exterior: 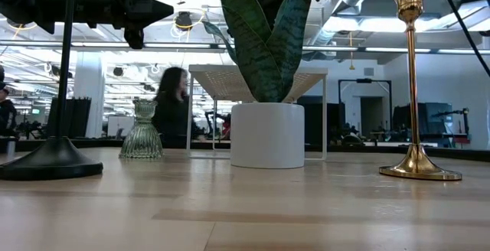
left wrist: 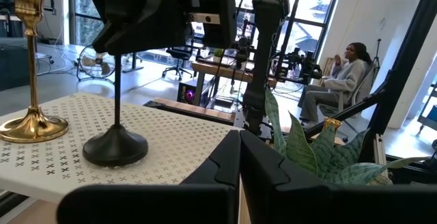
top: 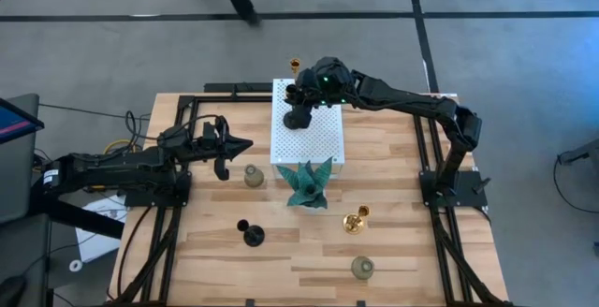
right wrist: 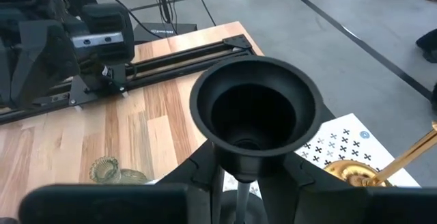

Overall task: Pick & Place candle stick holders
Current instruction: Put the top black candle holder on the shelf, then put the gold candle holder on the shelf aligned with the gold candle holder

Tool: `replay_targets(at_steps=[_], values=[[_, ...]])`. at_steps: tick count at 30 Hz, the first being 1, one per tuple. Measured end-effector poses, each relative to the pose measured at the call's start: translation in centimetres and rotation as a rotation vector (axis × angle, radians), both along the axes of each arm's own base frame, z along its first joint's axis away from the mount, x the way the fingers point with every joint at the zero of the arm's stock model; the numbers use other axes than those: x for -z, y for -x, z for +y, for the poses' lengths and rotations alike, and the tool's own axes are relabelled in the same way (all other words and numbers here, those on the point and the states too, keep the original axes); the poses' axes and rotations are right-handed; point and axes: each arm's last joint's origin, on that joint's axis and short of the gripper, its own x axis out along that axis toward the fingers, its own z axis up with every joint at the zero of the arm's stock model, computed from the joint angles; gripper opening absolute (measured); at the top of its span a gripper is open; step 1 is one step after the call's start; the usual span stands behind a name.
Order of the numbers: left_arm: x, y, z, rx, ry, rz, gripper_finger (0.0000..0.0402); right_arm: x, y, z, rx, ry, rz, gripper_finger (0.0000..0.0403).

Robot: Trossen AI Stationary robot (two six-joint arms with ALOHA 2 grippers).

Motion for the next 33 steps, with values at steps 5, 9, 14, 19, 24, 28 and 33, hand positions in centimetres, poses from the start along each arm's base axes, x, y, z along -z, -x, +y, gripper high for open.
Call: replay_targets(at_steps=[5, 9, 14, 19, 24, 28, 33], values=[[0.0, 0.0, 0.0, 0.000, 0.000, 0.000, 0.0008, 0.2, 0.2, 0.0, 0.012, 0.002, 0.032, 0.0087], [0.0, 0.0, 0.0, 0.000, 0.001, 0.003, 0.0008, 0.5, 0.4, -0.1, 0.042, 0.029, 0.076, 0.0114], [0.0, 0.0, 0.0, 0.000, 0.001, 0.003, 0.0008, 0.7, 0.5, -0.1, 0.052, 0.033, 0.101, 0.0149], [0.0, 0.0, 0.0, 0.000, 0.001, 0.003, 0.0008, 0.5, 0.8, 0.1, 0.043, 0.042, 0.117, 0.0175], [0.0, 0.0, 0.0, 0.000, 0.001, 0.003, 0.0008, 0.8, 0.9, 0.2, 0.034, 0.039, 0.149, 0.0189], [0.0, 0.0, 0.0, 0.000, 0.001, 0.003, 0.0008, 1.0, 1.1, 0.3, 0.033, 0.027, 0.181, 0.0191], [0.0, 0.0, 0.0, 0.000, 0.001, 0.003, 0.0008, 1.2, 1.5, 0.4, 0.030, 0.010, 0.226, 0.0182]])
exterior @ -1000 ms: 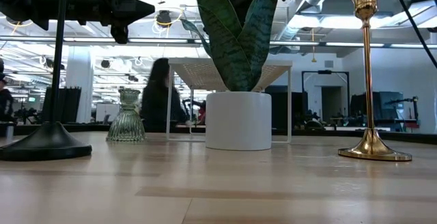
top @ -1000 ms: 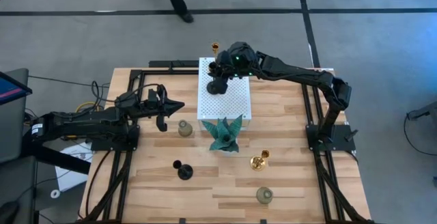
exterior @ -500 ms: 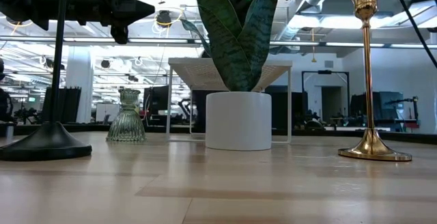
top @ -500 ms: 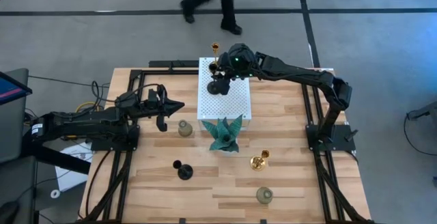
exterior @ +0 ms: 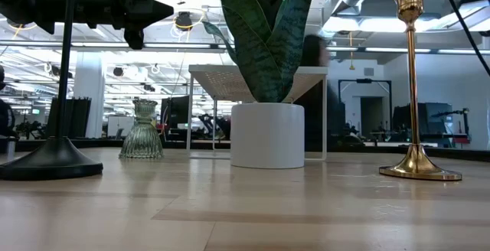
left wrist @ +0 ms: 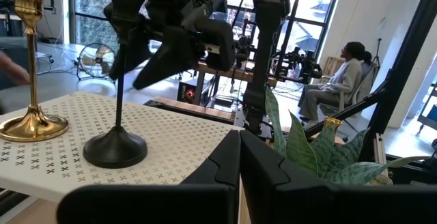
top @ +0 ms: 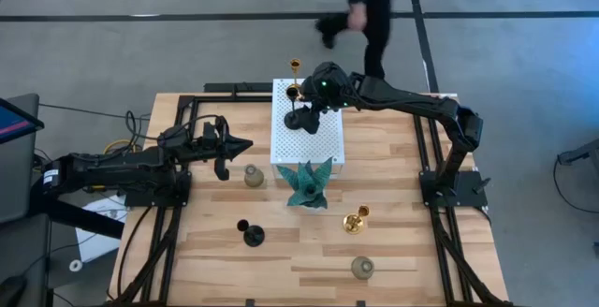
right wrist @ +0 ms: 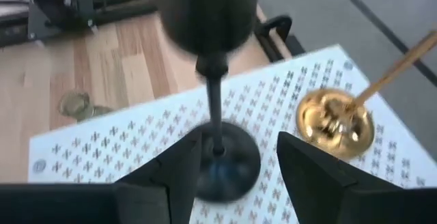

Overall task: Pick & Place candle stick holders
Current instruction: Put the gold candle holder on the shelf aligned with the gold candle holder

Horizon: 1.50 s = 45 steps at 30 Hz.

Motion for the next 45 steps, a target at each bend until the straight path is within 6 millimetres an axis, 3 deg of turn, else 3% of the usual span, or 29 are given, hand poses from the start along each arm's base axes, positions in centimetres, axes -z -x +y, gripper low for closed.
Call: replay_targets(at_steps=[7, 15, 25, 33, 45], values=[[0.0, 0.0, 0.0, 0.000, 0.000, 0.000, 0.0008, -1.4, 1.5, 0.5, -0.001, -0.004, 0.017, 0.0165], [0.0, 0.0, 0.0, 0.007, 0.024, -0.003, 0.0008, -3.7, 5.1, 2.2, -0.012, -0.034, 0.099, 0.0128], [0.0, 0.0, 0.0, 0.007, 0.025, -0.003, 0.0008, -6.1, 8.8, 6.8, -0.060, -0.018, 0.194, 0.0008], [0.0, 0.0, 0.0, 0.007, 0.025, -0.003, 0.0008, -9.5, 12.2, 10.6, 0.048, 0.198, 0.113, 0.0003], [0.0, 0.0, 0.0, 0.006, 0.025, -0.003, 0.0008, -11.8, 18.4, 13.2, 0.195, 0.215, 0.035, 0.0000]])
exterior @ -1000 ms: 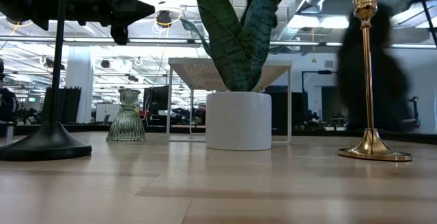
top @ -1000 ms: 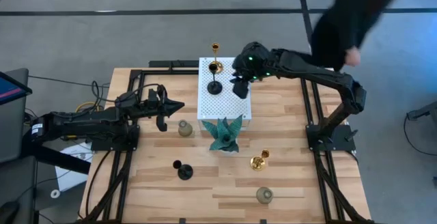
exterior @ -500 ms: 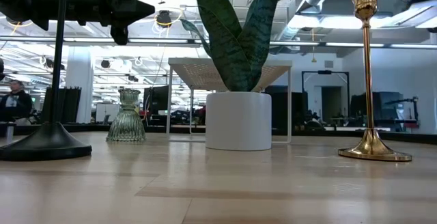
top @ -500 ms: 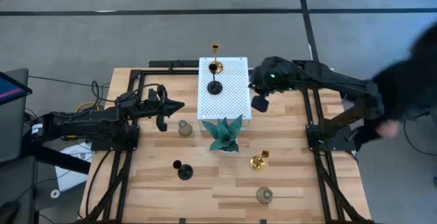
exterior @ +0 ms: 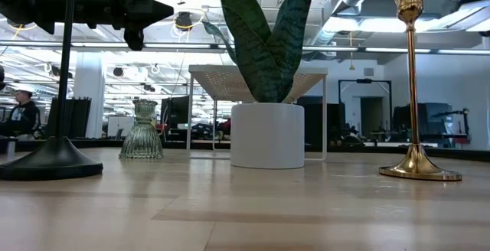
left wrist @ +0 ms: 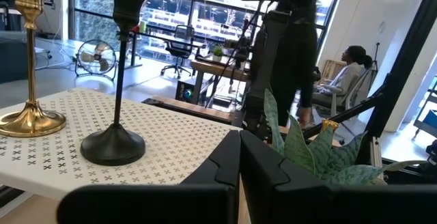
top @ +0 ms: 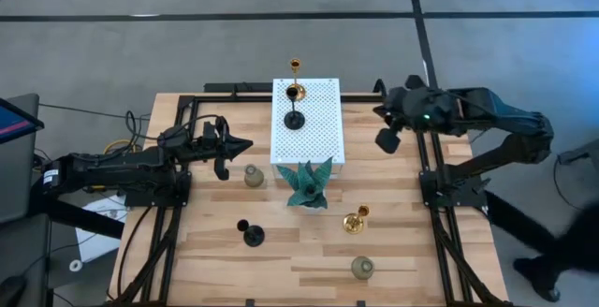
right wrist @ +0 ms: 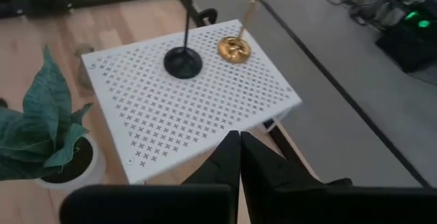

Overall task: Pick & Place candle stick holders
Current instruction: Put the gold candle holder on the shelf aligned with the gold candle holder

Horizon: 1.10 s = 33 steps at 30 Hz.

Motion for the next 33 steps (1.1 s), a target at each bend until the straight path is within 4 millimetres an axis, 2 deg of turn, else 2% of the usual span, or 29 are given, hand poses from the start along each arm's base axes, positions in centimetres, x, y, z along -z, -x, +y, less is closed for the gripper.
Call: replay_targets(at_steps=[6, 14, 24, 33], values=[[0.0, 0.0, 0.0, 0.000, 0.000, 0.000, 0.0008, -0.5, 1.8, 1.6, 0.022, 0.024, -0.052, 0.0000], [0.0, 0.0, 0.0, 0.000, 0.000, 0.000, 0.0008, 0.0, 2.9, 3.6, 0.057, 0.036, -0.080, 0.0000], [0.0, 0.0, 0.0, 0.000, 0.000, 0.000, 0.0008, 6.1, 3.7, 6.3, 0.087, -0.037, -0.121, 0.0000], [0.0, 0.0, 0.0, 0.000, 0.000, 0.000, 0.0008, 10.4, 4.0, 10.0, -0.067, -0.233, -0.146, 0.0000]])
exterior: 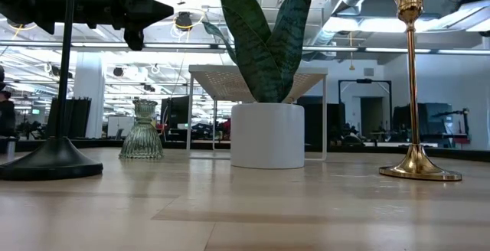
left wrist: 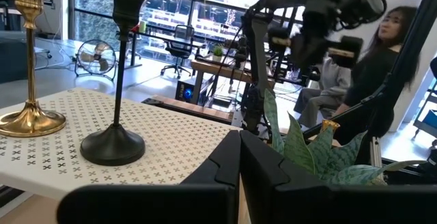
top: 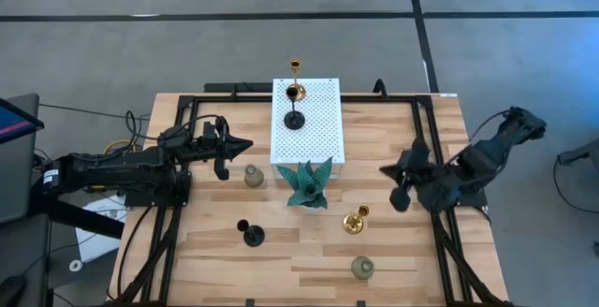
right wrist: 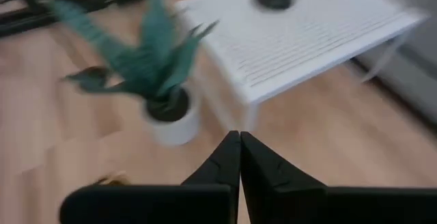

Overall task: Pick & Place candle stick holders
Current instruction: Put the gold candle holder on the shelf aligned with the gold candle holder

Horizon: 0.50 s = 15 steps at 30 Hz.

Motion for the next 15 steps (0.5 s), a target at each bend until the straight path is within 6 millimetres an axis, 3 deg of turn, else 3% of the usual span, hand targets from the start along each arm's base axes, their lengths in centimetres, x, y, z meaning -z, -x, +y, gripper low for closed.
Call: replay_targets(at_steps=[7, 15], values=[[0.0, 0.0, 0.0, 0.000, 0.000, 0.000, 0.0008, 2.3, -0.5, 3.6, -0.138, -0.172, -0.027, 0.0000], [0.0, 0.0, 0.0, 0.004, 0.015, -0.002, 0.0008, 5.5, -0.5, 6.9, -0.272, -0.246, 0.146, 0.0000]])
